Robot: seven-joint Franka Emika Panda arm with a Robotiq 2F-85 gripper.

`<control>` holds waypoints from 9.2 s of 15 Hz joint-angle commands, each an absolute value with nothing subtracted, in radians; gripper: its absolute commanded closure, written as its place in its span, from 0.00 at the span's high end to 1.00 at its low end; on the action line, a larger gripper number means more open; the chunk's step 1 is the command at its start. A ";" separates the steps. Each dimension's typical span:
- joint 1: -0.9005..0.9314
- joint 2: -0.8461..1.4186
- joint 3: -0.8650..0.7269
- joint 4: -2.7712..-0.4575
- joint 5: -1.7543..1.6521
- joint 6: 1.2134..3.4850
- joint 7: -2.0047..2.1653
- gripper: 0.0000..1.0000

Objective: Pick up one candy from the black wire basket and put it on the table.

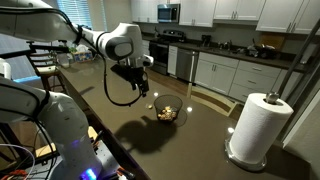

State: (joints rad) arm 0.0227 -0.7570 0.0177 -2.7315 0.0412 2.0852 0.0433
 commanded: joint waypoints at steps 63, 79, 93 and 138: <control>-0.052 0.223 -0.045 -2.066 0.054 1.954 -0.018 0.04; -0.046 0.240 -0.044 -2.060 0.033 1.981 -0.020 0.87; -0.041 0.270 -0.042 -2.072 -0.055 2.072 -0.017 0.67; 0.100 -0.128 0.101 -2.199 -0.187 2.043 0.018 0.03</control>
